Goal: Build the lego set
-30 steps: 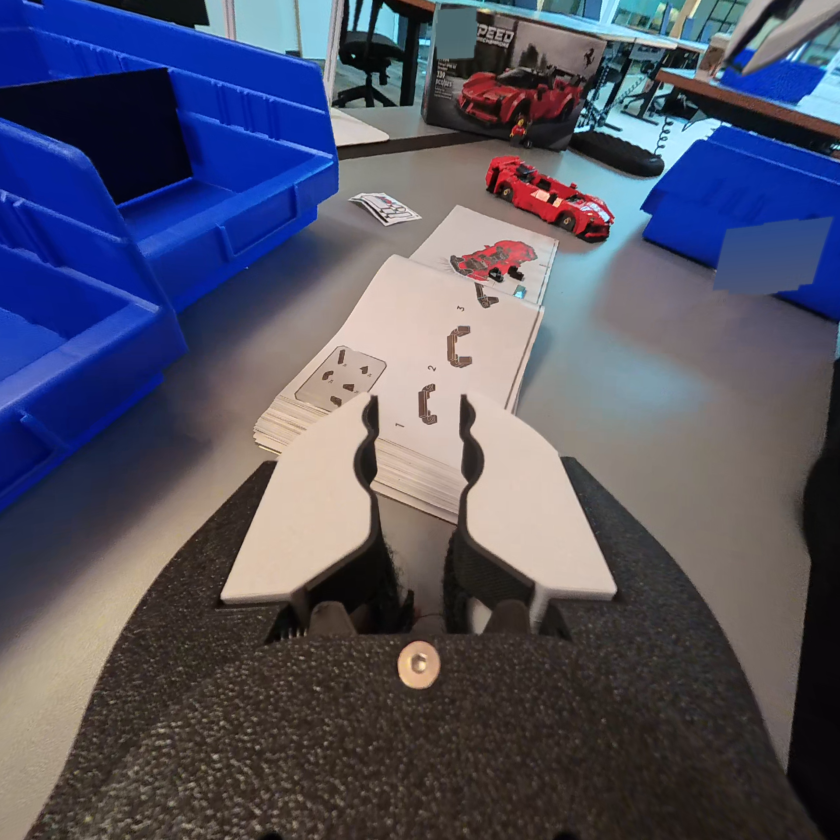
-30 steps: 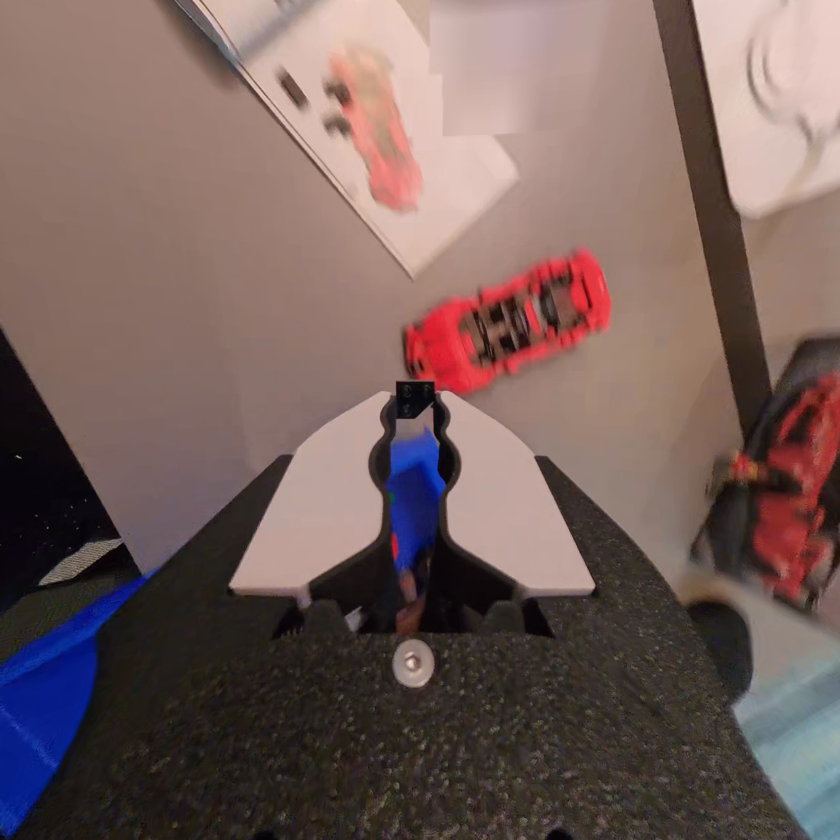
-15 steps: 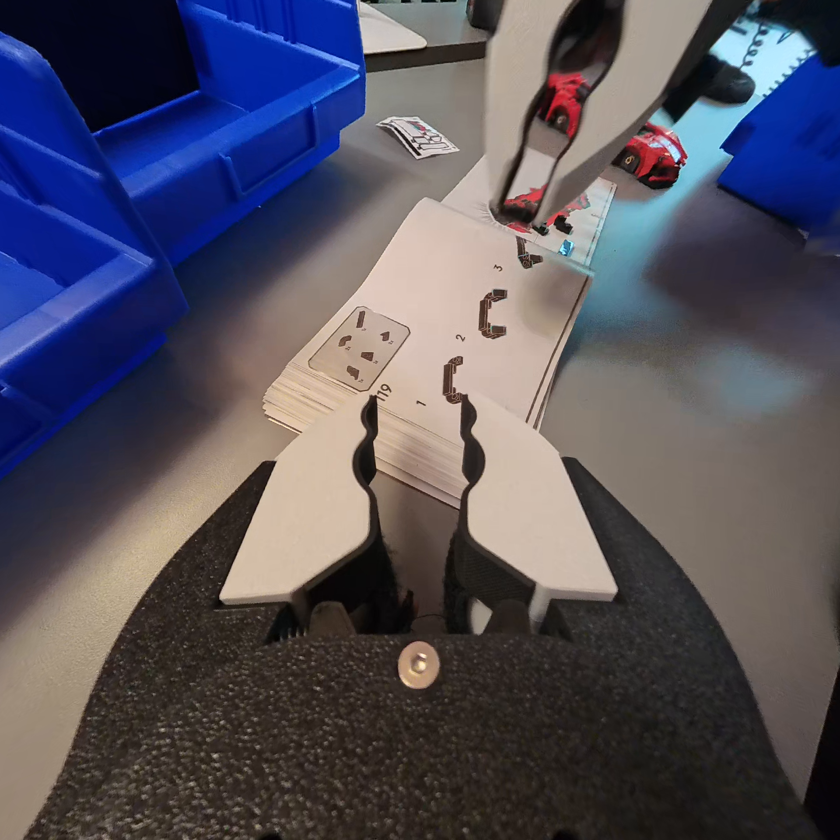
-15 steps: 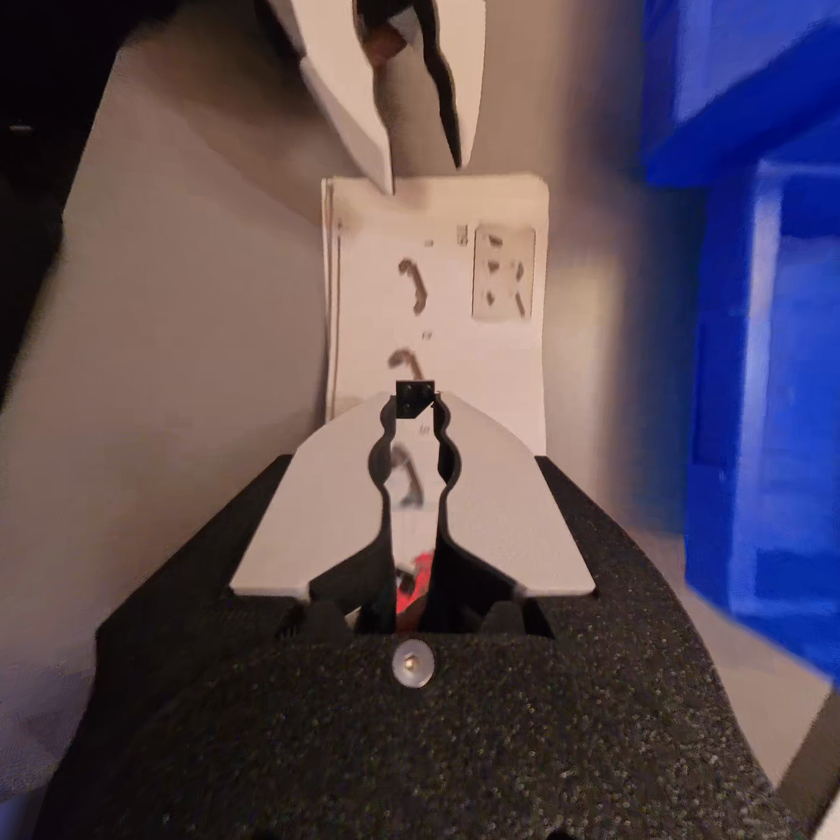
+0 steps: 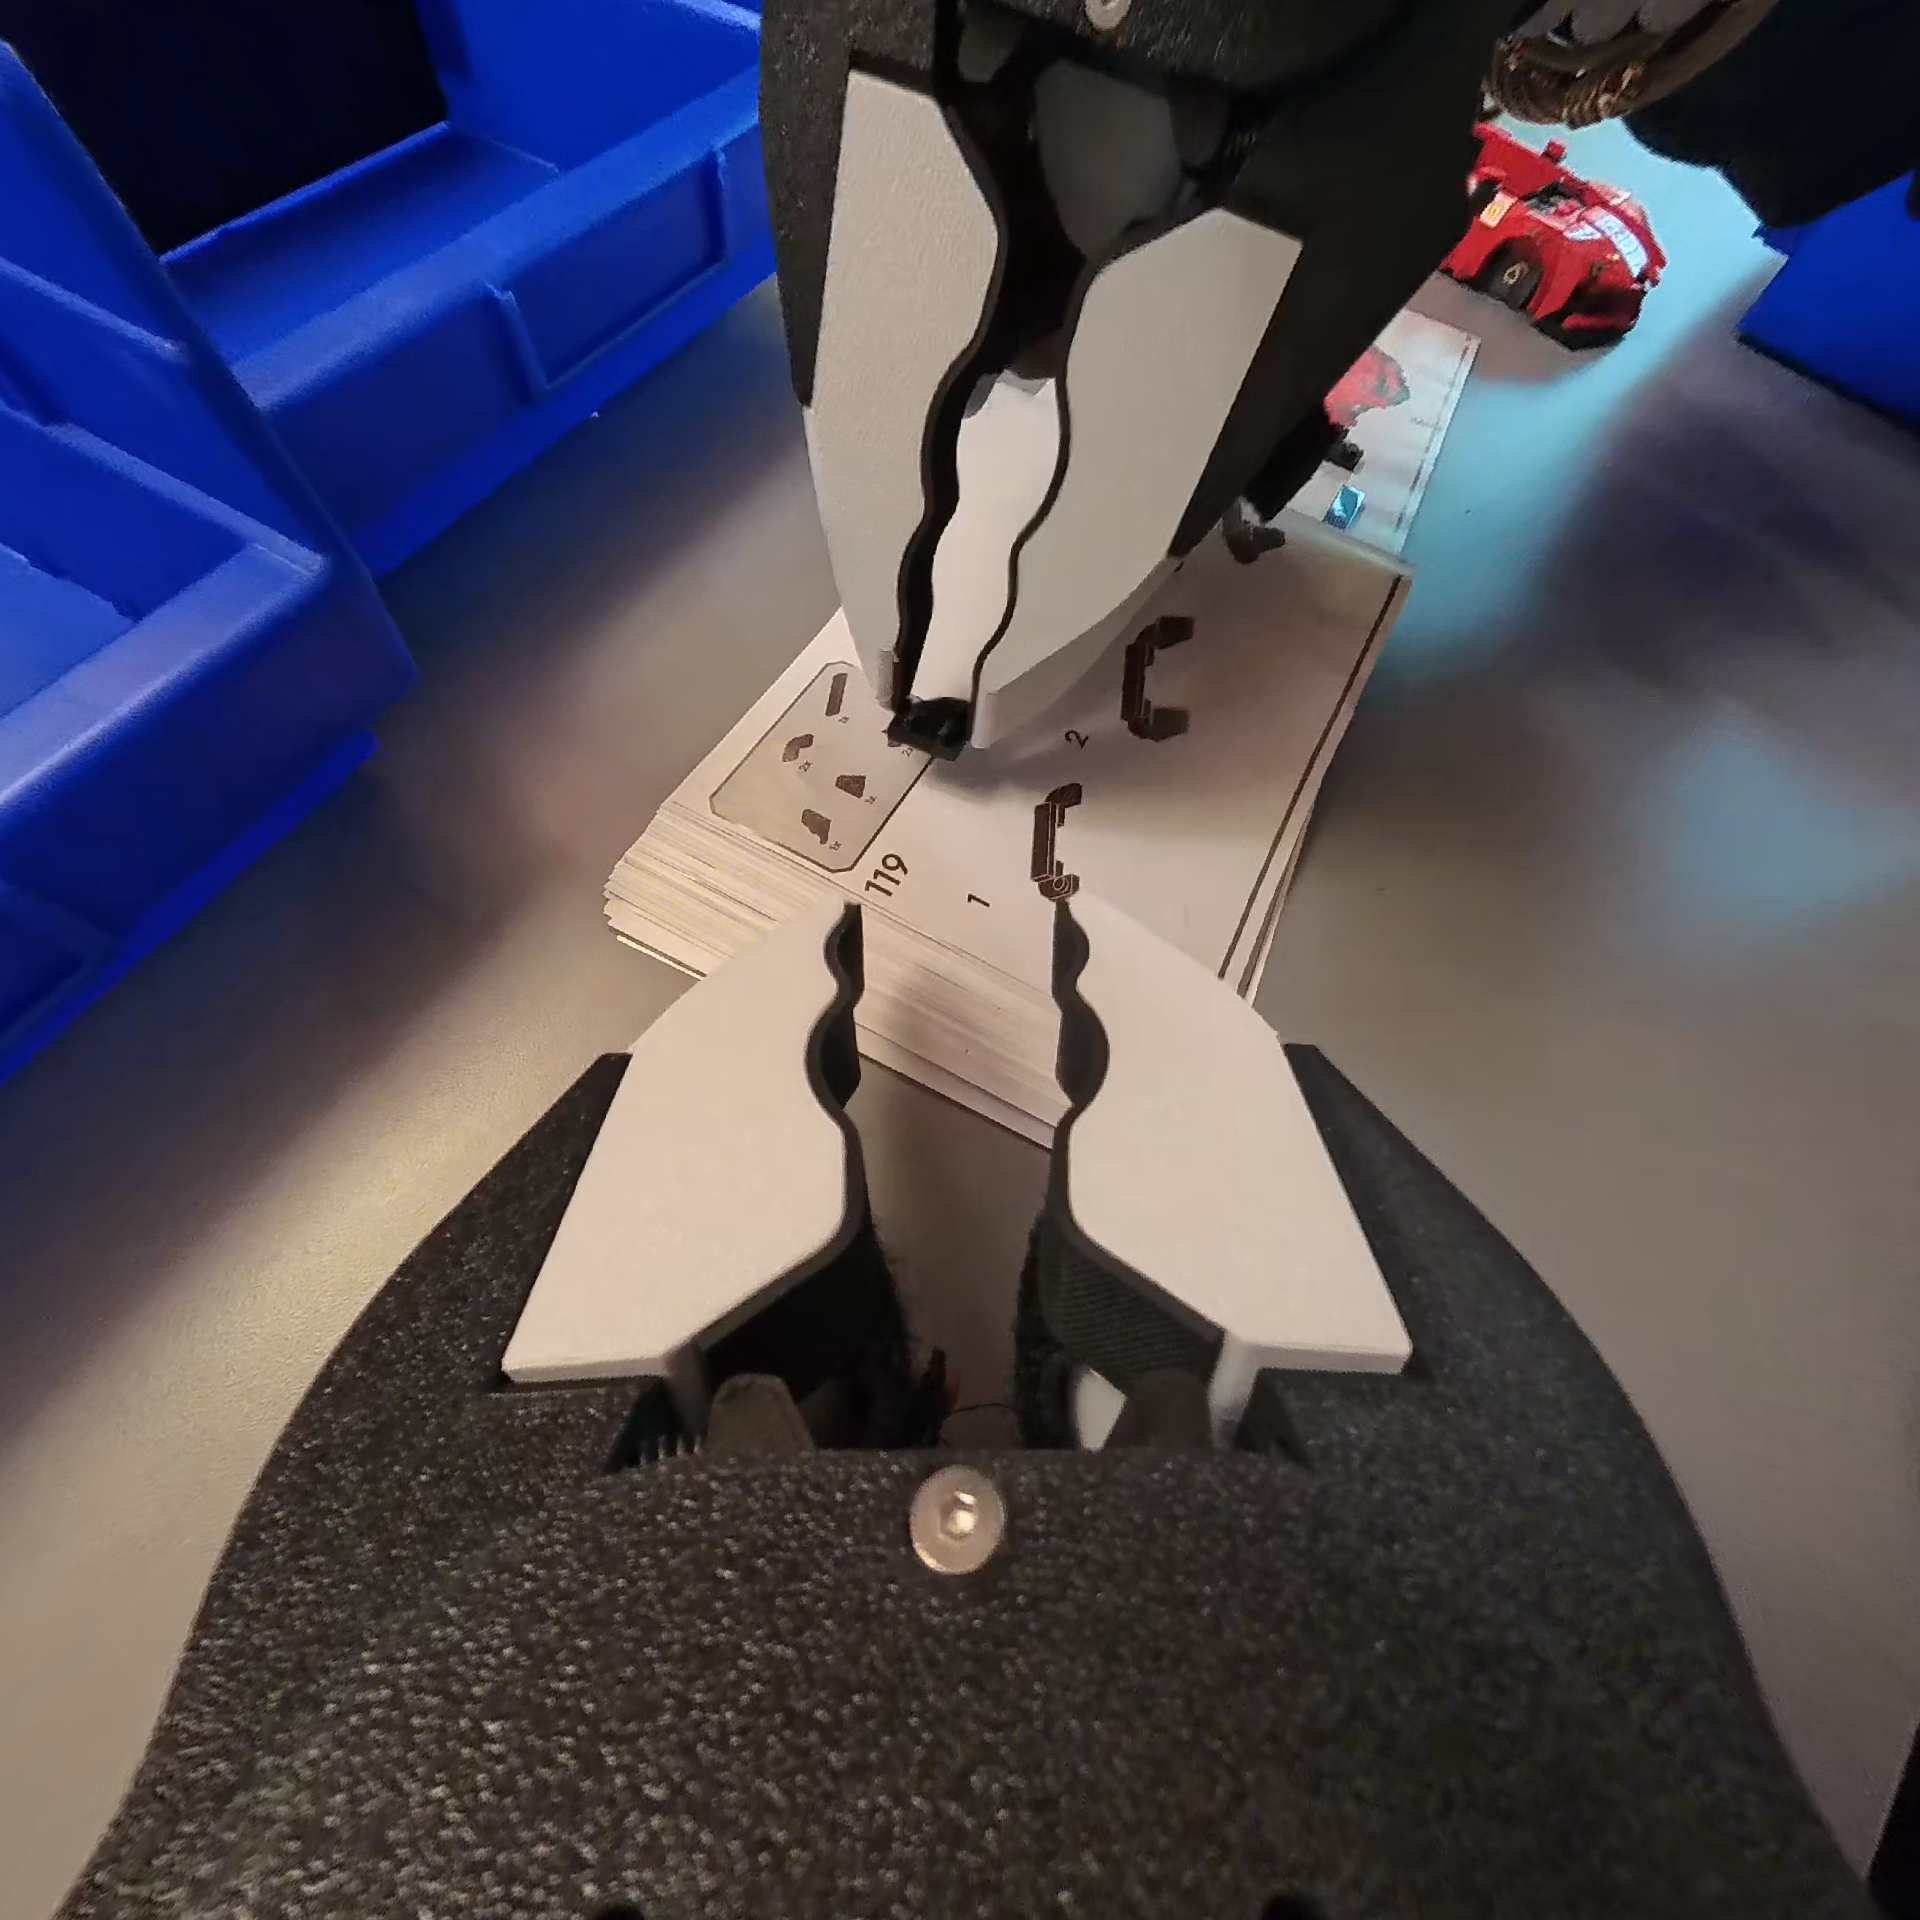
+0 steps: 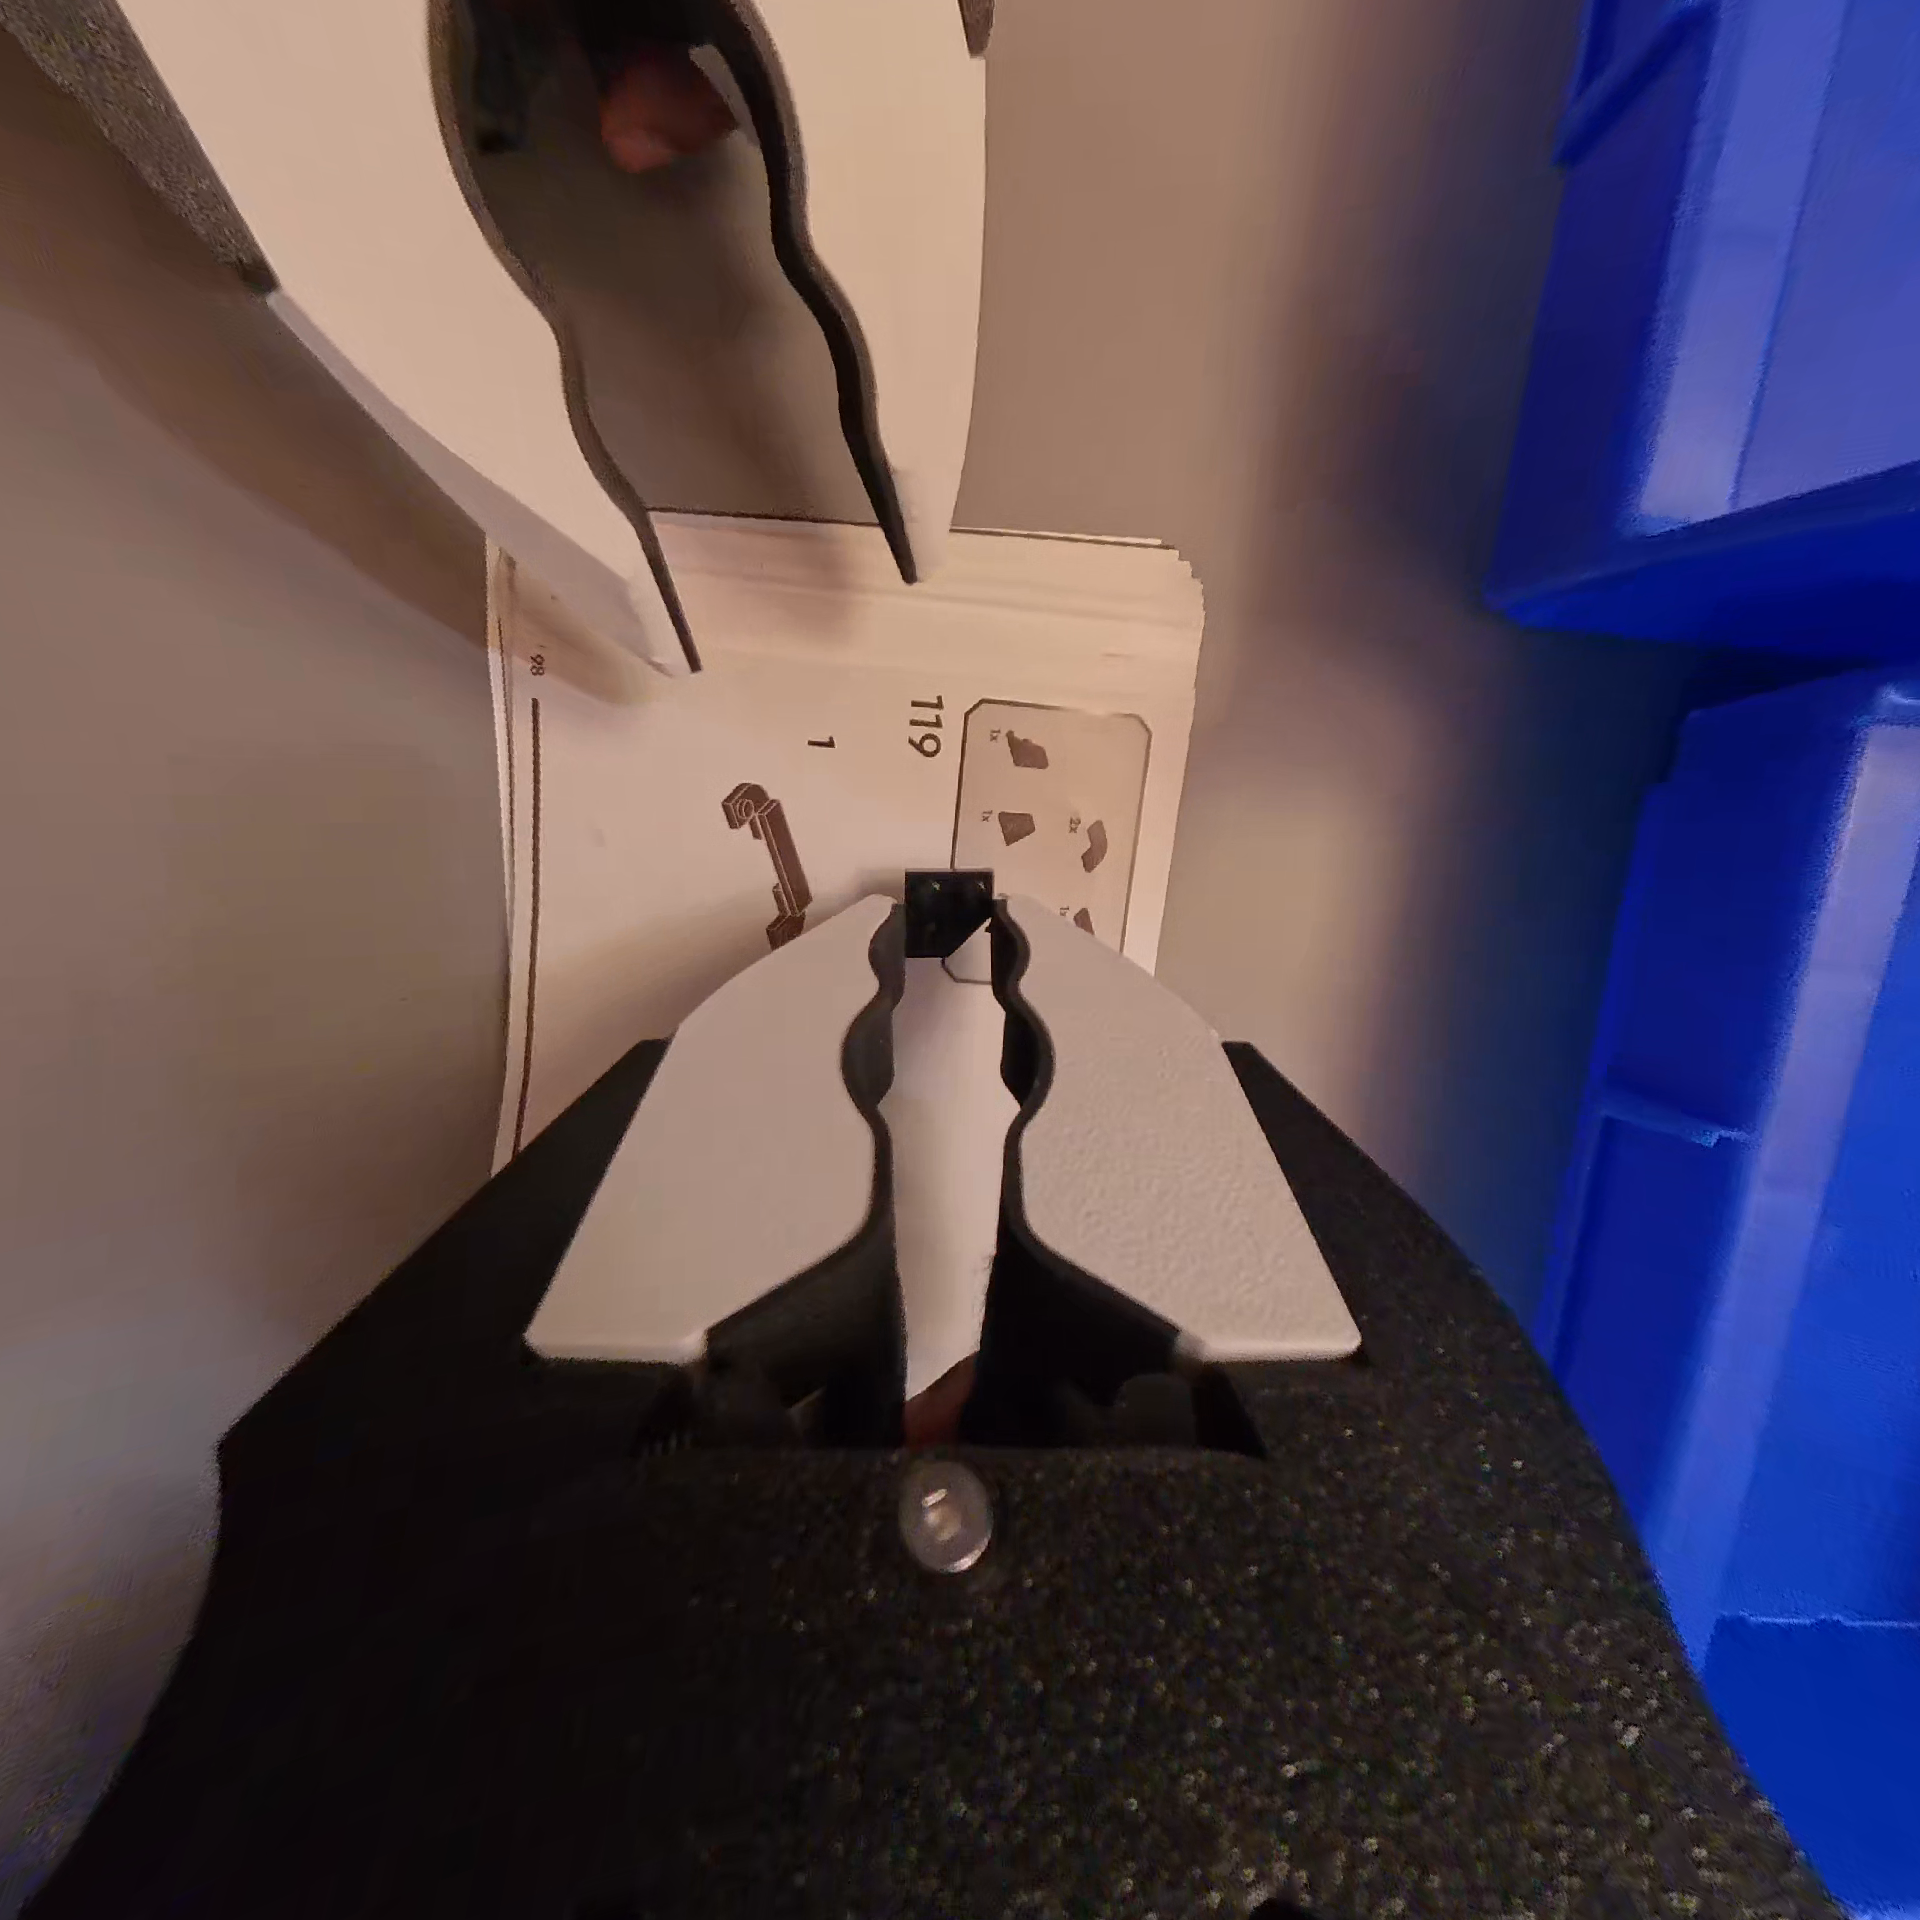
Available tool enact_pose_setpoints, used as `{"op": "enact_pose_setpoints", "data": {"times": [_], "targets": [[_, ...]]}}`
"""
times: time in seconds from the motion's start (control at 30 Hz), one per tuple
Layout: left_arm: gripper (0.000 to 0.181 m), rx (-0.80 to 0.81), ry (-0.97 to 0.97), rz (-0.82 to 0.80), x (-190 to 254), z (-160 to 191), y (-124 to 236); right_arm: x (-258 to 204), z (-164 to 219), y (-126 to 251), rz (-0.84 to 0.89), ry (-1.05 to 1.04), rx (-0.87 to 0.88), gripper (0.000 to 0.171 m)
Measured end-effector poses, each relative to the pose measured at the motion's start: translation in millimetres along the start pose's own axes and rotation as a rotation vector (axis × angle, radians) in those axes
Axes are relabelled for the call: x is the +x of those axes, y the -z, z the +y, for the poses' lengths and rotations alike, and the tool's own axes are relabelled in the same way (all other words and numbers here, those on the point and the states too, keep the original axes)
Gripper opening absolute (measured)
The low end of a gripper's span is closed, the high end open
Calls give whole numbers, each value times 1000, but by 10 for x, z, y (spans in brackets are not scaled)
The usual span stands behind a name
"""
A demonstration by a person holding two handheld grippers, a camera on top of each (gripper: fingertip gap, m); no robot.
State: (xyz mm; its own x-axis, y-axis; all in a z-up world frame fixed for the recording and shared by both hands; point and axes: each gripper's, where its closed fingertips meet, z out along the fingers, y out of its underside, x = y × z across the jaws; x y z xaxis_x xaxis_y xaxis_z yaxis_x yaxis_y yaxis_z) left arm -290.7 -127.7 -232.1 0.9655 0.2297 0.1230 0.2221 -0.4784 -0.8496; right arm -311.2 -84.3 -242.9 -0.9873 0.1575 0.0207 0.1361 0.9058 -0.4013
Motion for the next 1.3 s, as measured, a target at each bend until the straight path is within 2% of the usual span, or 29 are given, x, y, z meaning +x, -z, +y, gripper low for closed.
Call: {"op": "enact_pose_setpoints", "data": {"times": [0.77, 1.0, 1.3], "targets": [[35, 7, -2, 8, 16, -14, 13, 34, 111, -68, 31, 43, -78, 16], [35, 6, -1, 9, 17, -3, 11, -13, 129, -15, 5, 24, -73, 26], [34, 7, 0, 10, 16, -8, 15, 8, 162, -15, 23, 19, -75, 26]]}}
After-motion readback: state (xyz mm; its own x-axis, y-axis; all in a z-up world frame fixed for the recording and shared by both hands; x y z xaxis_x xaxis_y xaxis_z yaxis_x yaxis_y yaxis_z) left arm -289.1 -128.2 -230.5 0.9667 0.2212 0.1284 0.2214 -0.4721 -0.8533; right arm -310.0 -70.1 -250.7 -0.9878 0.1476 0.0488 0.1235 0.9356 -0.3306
